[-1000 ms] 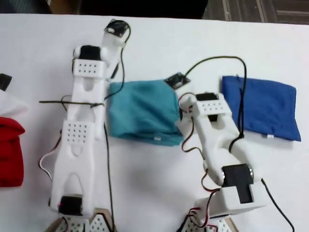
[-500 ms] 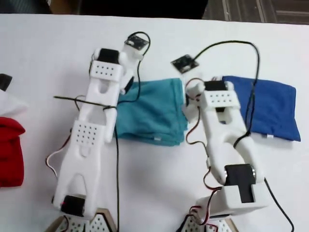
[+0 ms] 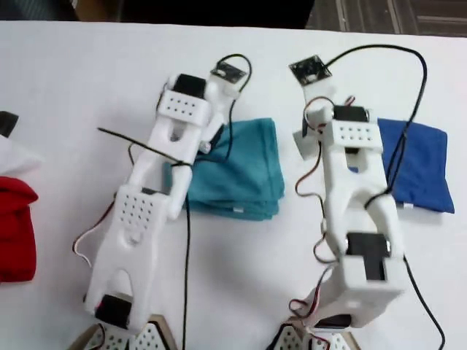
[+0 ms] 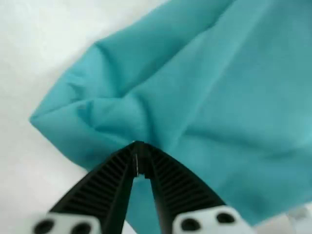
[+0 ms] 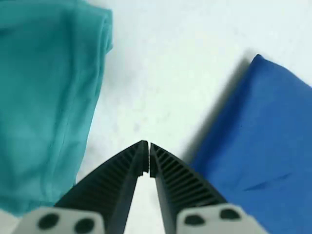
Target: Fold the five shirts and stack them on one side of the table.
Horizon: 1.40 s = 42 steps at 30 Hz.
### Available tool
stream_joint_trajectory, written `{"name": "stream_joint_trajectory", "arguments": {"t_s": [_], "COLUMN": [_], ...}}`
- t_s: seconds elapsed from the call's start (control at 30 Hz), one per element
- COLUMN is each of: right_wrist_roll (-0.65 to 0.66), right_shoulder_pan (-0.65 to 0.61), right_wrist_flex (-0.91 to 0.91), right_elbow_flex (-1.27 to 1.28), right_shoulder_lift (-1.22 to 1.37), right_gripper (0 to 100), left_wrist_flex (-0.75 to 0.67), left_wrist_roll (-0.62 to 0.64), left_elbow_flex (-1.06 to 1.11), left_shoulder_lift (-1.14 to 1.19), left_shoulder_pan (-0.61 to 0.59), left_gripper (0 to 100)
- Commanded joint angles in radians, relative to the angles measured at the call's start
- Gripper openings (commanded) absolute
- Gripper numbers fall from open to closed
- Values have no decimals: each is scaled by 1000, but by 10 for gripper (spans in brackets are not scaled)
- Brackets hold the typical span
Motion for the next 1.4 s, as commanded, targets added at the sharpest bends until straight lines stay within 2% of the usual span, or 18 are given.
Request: {"name": "stream_joint_trajectory", "arguments": {"t_s": [0.0, 0.1, 0.2, 0.4, 0.53, 0.77, 0.87, 1.07, 1.37], "right_wrist_roll": [-54, -64, -86, -186, -199, -204, -206, -206, -206], "right_shoulder_pan": [5, -10, -19, -36, -82, -194, -222, -222, -213], "right_wrist_flex": [77, 171, 257, 377, 444, 499, 441, 390, 338], "right_elbow_flex": [-221, -402, -555, -775, -859, -914, -893, -891, -891], "right_shoulder_lift": [122, 234, 318, 444, 487, 503, 515, 602, 708], "right_gripper": [21, 21, 21, 21, 21, 21, 21, 21, 21], "left_wrist_flex": [9, -57, -178, -634, -832, -902, -931, -1138, -1200], "left_wrist_roll": [6, 6, 9, 109, 127, 137, 133, 135, 164], "left_elbow_flex": [131, 298, 553, 1267, 1552, 1696, 1768, 1879, 1873], "left_shoulder_lift": [-176, -272, -404, -844, -1094, -1326, -1333, -1323, -1175], "left_shoulder_pan": [3, -18, -26, -25, -57, -195, -183, -126, -60], "left_gripper": [27, 27, 27, 26, 26, 26, 26, 26, 25]}}
